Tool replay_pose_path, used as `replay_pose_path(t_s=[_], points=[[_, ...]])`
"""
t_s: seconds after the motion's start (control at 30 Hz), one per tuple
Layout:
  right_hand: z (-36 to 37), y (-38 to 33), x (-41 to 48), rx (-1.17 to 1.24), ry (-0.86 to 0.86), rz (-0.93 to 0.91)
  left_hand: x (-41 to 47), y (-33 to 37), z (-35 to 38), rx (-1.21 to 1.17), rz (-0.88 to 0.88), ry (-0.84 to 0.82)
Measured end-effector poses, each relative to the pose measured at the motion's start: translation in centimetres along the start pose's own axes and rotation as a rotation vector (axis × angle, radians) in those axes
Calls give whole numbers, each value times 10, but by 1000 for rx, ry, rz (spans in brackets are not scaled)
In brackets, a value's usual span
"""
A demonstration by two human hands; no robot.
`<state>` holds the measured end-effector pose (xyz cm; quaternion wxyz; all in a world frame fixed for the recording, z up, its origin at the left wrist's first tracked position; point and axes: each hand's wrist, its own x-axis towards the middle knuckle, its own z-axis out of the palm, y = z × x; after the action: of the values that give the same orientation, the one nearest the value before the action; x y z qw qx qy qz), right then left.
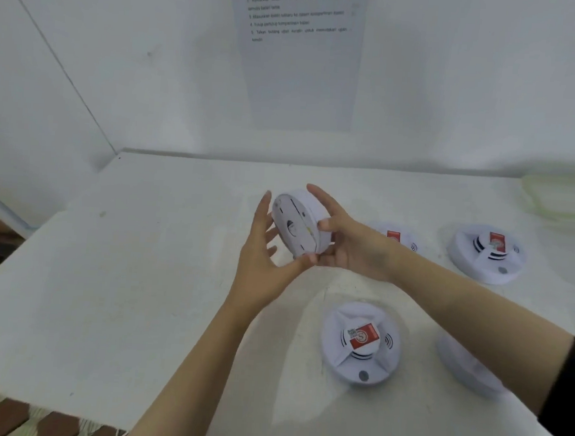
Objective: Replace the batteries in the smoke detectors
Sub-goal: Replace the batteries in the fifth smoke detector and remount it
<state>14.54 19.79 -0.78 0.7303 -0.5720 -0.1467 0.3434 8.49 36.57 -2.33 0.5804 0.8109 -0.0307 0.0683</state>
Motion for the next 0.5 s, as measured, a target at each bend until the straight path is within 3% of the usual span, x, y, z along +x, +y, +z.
replay_pose_path(t_s=[0.2,0.5], points=[[-3,-8,-22,-106,-10,-110,11,17,8,62,125,-26],[-15,-13,-55,-189,206,-154,7,19,13,4,159,-130]])
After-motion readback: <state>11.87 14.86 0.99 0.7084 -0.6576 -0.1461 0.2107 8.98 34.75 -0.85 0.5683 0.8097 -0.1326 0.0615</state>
